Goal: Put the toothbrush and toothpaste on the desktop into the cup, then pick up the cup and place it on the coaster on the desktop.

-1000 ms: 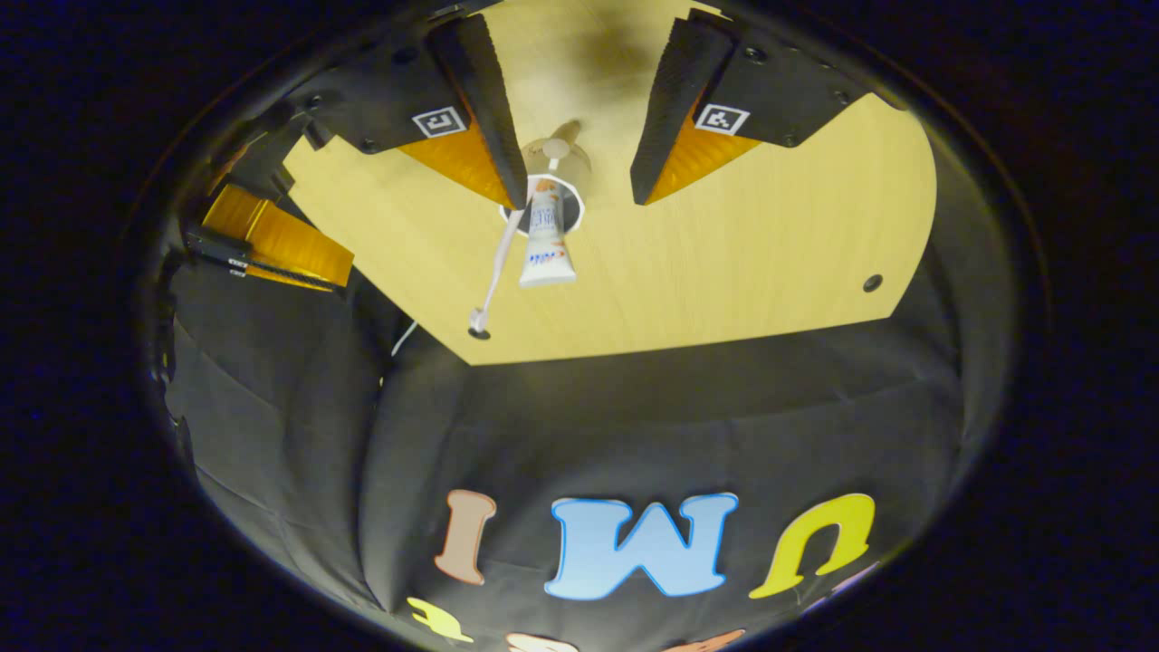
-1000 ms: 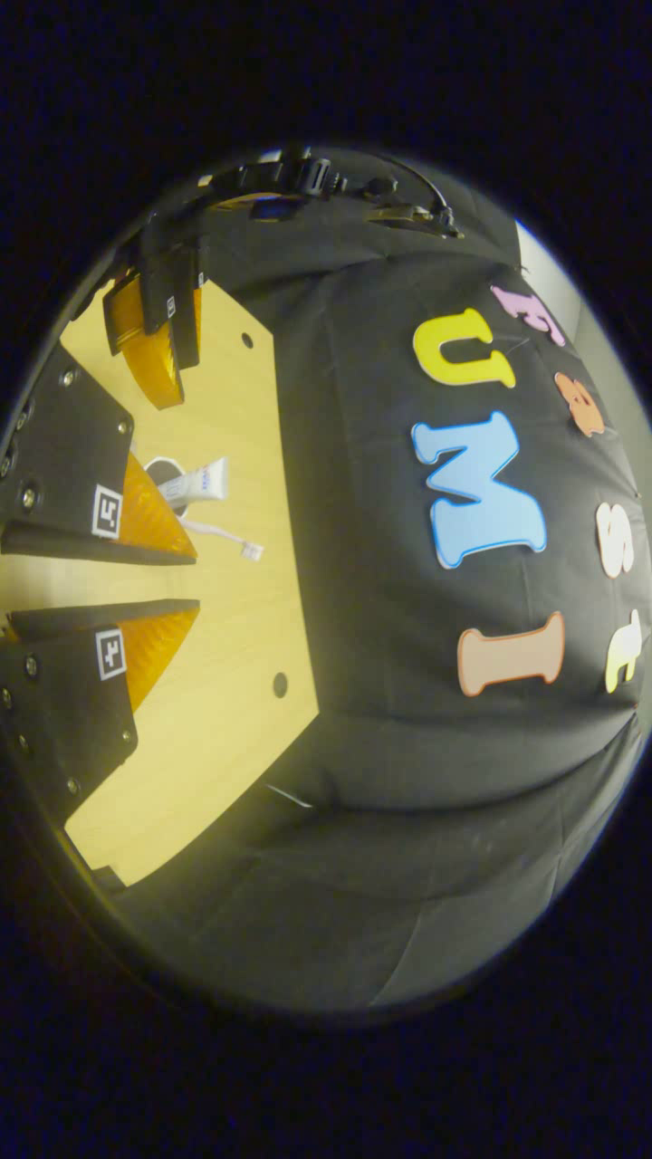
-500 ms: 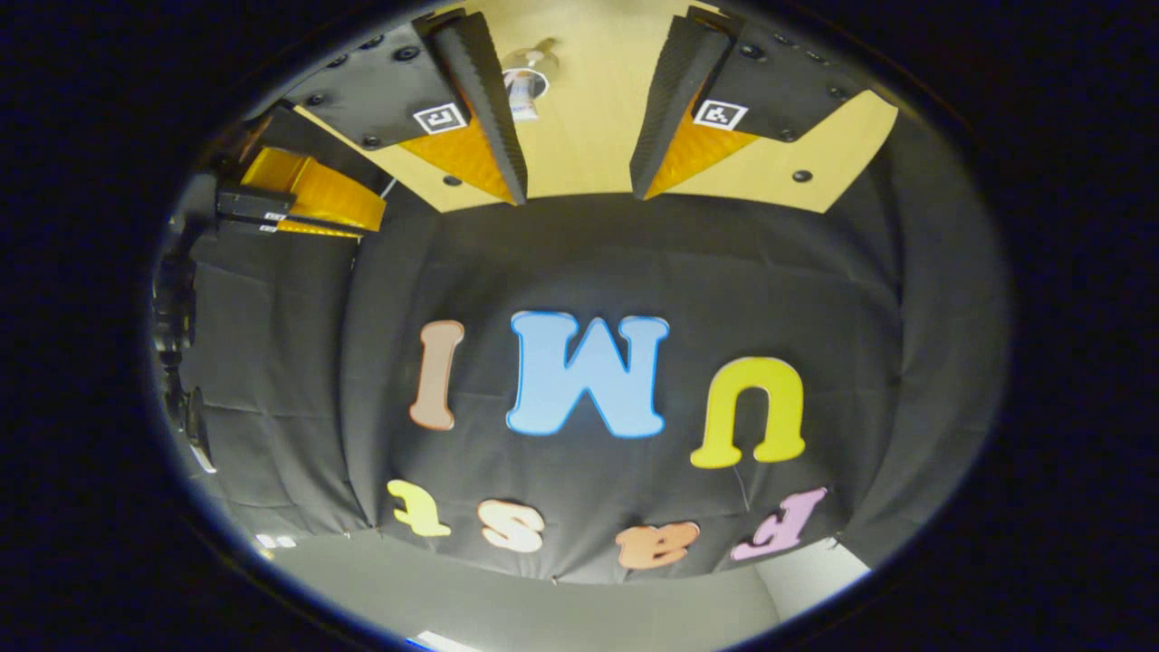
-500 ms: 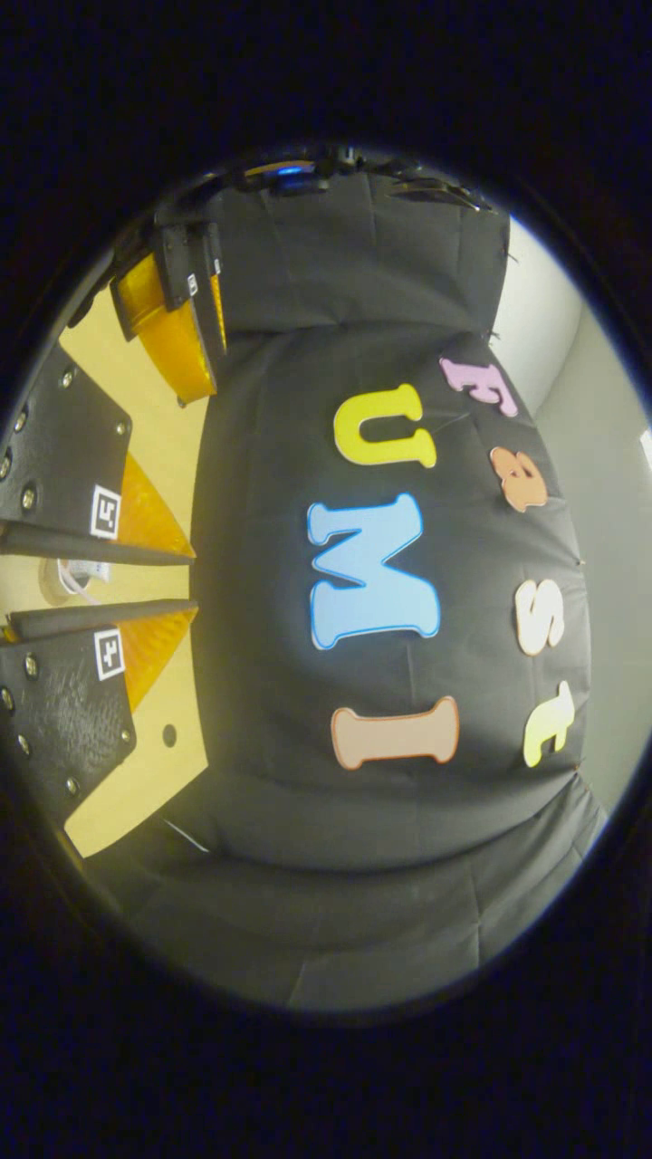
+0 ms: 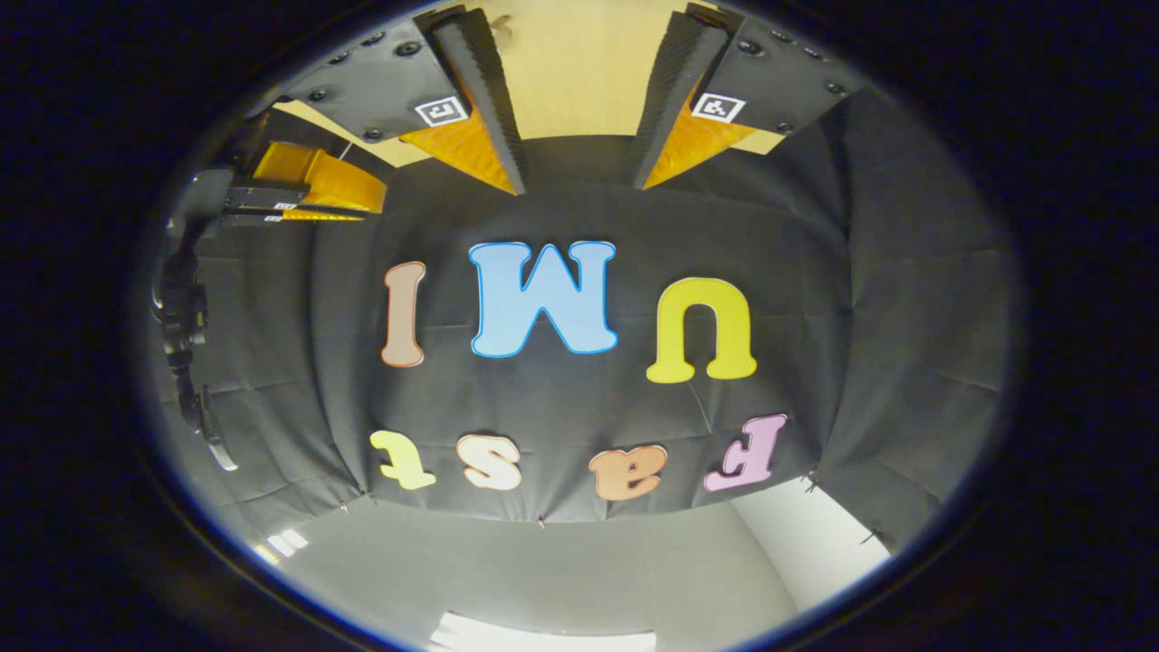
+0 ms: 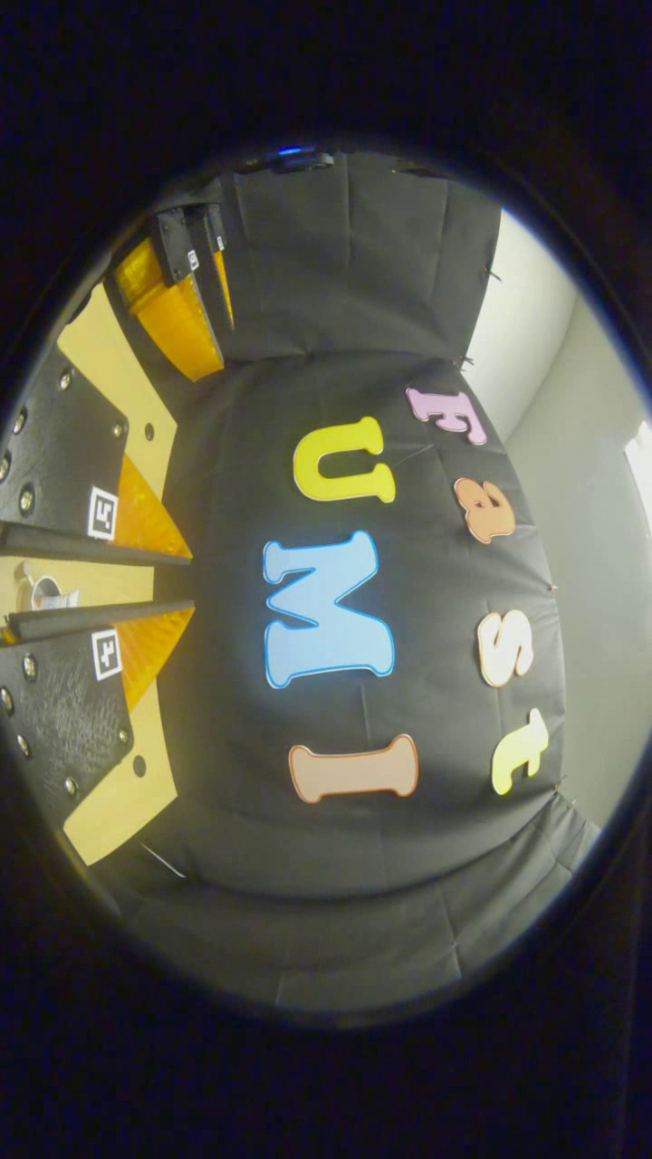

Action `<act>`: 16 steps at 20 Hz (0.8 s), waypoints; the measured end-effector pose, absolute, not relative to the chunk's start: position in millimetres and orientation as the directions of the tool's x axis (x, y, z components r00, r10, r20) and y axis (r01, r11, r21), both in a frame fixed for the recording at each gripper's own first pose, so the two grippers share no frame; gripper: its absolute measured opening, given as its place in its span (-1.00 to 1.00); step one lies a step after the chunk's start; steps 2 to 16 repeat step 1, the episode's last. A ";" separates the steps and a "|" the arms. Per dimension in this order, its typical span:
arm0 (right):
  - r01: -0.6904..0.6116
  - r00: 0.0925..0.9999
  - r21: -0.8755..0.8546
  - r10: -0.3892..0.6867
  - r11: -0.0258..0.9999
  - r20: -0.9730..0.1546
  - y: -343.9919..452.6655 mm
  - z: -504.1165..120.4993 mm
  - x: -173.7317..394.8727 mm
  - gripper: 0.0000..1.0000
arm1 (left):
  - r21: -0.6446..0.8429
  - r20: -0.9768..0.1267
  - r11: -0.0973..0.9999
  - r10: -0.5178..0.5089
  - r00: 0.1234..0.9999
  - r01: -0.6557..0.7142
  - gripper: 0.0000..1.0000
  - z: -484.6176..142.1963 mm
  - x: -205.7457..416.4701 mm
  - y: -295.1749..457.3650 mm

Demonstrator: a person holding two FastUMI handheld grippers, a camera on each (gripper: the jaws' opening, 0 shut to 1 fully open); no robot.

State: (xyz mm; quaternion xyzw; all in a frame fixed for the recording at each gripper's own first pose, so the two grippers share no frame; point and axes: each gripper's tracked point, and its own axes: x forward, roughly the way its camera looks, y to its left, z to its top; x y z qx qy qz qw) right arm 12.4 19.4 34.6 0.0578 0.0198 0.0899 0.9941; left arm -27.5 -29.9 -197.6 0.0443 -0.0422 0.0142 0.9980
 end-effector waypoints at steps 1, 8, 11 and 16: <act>-0.174 0.984 0.112 0.178 0.978 -0.030 19.1 34.5 12.1 -0.64 | 0.086 0.082 0.996 0.027 0.996 -0.034 0.48 -197.1 -28.8 -28.1; -0.174 0.984 0.112 0.178 0.978 -0.030 19.1 34.5 12.1 -0.64 | 0.086 0.082 0.996 0.027 0.996 -0.034 0.48 -197.1 -28.8 -28.1; -0.174 0.984 0.112 0.178 0.978 -0.030 19.1 34.5 12.1 -0.64 | 0.086 0.082 0.996 0.027 0.996 -0.034 0.48 -197.1 -28.8 -28.1; -0.174 0.984 0.112 0.178 0.978 -0.030 19.1 34.5 12.1 -0.64 | 0.086 0.082 0.996 0.027 0.996 -0.034 0.48 -197.1 -28.8 -28.1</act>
